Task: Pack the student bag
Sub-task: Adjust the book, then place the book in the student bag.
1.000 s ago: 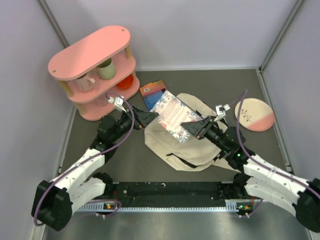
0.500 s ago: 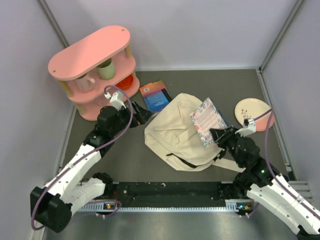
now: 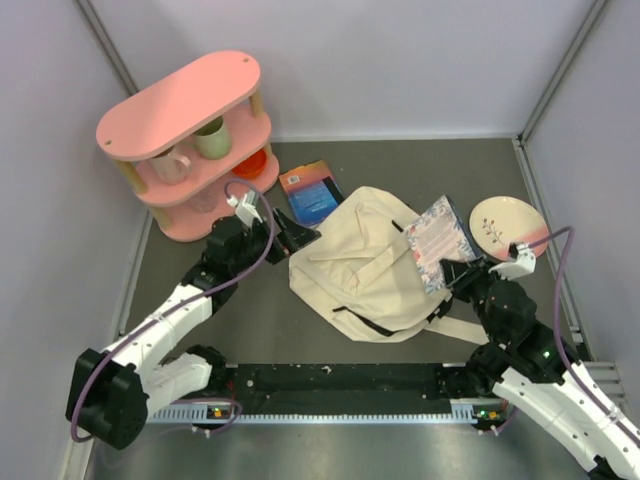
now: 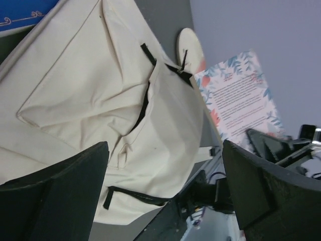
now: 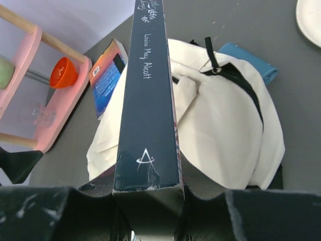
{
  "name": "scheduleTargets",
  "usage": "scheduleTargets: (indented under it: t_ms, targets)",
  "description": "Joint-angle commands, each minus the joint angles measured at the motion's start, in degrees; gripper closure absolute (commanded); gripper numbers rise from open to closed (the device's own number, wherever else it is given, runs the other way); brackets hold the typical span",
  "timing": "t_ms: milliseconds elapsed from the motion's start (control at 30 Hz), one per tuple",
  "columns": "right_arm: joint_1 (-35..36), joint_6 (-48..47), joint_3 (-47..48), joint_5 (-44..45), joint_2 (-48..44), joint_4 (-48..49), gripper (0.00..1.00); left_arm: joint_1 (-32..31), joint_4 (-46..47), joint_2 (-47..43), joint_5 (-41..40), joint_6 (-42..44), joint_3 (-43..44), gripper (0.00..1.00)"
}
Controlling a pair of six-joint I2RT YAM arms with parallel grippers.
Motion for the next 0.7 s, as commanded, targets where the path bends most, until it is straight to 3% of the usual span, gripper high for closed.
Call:
scheduleTargets:
  t_ms: [0,33,67,167,267,367,400,467,533,667]
  targets:
    - [-0.26,-1.37,5.47,4.78,-2.17,1.52,1.0,-4.8,-13.69,-0.98,-8.55,17.07,13.85,0.01]
    - [-0.26,-1.37,5.12,5.74,-2.61,1.16,1.0,-9.25,-24.18,-0.63,-13.2,21.16,16.79,0.02]
    - [-0.26,-1.37,4.95,6.01,-3.57,1.16,1.0,-11.99,-27.42,0.51,-24.56,24.59,19.25,0.02]
    - [-0.17,-2.24,4.86,6.72,-4.55,0.9,1.0,-21.67,-36.03,4.36,-42.09,34.27,26.21,0.01]
    - [-0.26,-3.38,5.73,7.25,-4.81,0.11,1.0,-25.55,-36.77,8.93,-48.83,35.18,28.85,0.01]
    - [-0.26,-4.87,7.66,9.35,-4.73,-2.08,1.0,-25.64,-37.9,12.99,-43.51,34.3,31.39,0.01]
    - [-0.26,-5.4,8.37,11.1,-4.81,-2.7,1.0,-25.73,-37.56,13.43,-36.35,34.03,31.75,0.01]
    - [-0.17,-8.65,11.26,12.51,-4.55,-4.63,1.0,-26.87,-28.4,13.53,-30.59,35.68,29.49,0.01]
    - [-0.17,-10.23,14.16,17.34,-3.94,-6.48,1.0,-31.16,-26.22,16.05,-30.12,36.57,30.08,0.01]
    - [-0.17,-13.93,16.54,22.8,-3.06,-8.15,1.0,-39.43,-31.4,27.3,-32.41,41.84,43.23,0.01]
